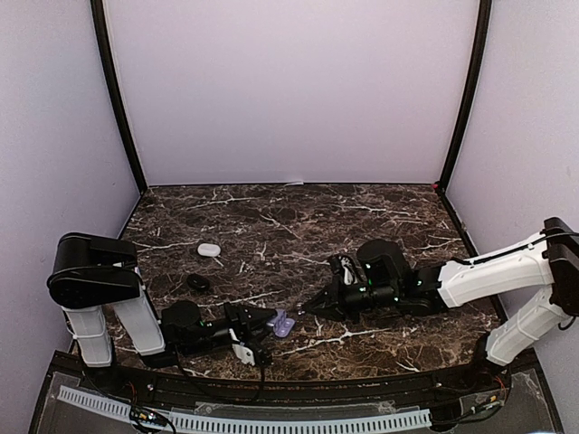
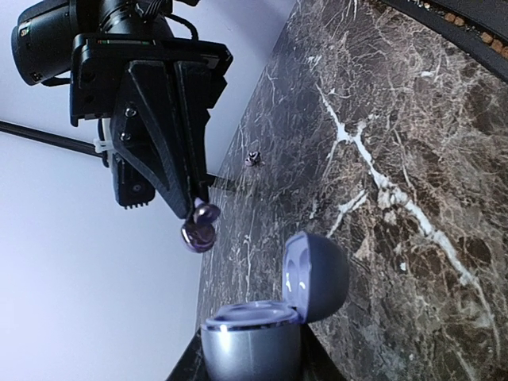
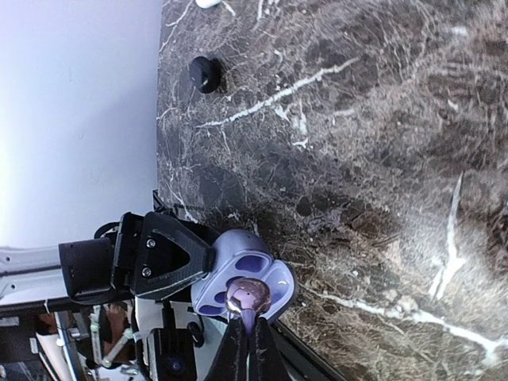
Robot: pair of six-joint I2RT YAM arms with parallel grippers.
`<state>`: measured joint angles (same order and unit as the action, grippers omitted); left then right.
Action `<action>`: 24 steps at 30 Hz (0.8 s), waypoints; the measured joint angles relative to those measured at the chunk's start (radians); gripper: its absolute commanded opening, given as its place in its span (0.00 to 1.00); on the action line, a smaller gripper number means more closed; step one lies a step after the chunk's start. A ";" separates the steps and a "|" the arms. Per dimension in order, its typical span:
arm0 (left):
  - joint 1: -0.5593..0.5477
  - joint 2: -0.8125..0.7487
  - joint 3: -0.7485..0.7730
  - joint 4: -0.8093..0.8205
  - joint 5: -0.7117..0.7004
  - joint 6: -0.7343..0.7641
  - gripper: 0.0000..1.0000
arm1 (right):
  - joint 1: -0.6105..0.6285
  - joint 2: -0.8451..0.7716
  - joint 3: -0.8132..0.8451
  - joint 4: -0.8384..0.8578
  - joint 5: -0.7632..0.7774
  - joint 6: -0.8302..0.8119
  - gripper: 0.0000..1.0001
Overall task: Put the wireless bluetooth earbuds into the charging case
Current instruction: Insert the left earbud into the left side groove of the charging case.
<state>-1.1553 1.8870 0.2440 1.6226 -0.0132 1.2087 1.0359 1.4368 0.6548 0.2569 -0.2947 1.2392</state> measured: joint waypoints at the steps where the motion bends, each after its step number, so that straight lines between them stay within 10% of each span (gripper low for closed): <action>1: -0.001 0.000 0.005 0.000 -0.005 0.004 0.02 | 0.006 0.010 0.003 0.000 0.000 0.022 0.00; 24: -0.002 0.000 0.019 0.000 -0.033 0.037 0.02 | 0.028 0.093 0.013 0.117 -0.001 0.227 0.00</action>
<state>-1.1568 1.8870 0.2634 1.6226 -0.0463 1.2457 1.0637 1.5299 0.6674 0.3744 -0.2958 1.4666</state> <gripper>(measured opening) 0.301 0.006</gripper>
